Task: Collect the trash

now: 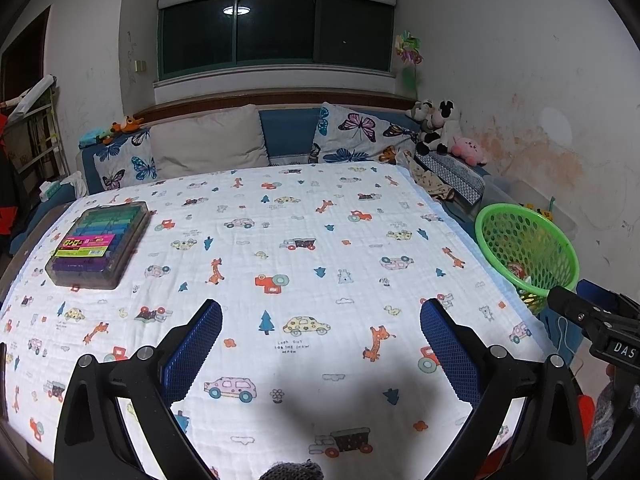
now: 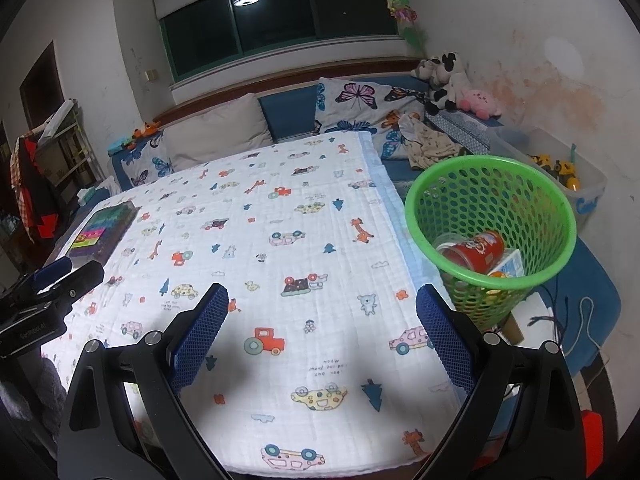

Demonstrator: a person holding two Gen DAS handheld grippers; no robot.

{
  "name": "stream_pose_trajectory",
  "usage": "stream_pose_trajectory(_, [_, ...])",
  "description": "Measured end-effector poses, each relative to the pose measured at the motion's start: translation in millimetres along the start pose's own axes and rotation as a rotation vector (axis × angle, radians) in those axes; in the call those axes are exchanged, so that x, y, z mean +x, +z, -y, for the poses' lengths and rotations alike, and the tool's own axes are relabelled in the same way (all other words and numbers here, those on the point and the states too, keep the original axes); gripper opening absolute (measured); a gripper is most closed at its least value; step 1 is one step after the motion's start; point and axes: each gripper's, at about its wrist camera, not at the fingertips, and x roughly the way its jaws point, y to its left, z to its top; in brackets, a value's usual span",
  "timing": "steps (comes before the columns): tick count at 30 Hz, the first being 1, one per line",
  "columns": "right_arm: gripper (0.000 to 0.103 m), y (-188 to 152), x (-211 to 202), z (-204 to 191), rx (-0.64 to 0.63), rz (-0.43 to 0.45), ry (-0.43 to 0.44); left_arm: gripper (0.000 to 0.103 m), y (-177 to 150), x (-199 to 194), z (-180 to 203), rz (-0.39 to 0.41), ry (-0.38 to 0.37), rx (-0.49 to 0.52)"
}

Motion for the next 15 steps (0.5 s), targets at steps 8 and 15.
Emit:
stream_pose_trajectory(8, [0.094, -2.8, 1.1, -0.5, -0.003, -0.001, 0.004, 0.096, -2.3, 3.2, -0.3, -0.009, 0.0, 0.002])
stream_pose_trajectory(15, [0.094, -3.5, 1.6, -0.9, -0.004, -0.001, 0.005, 0.096, -2.3, 4.0, -1.3, -0.011, -0.002, 0.001])
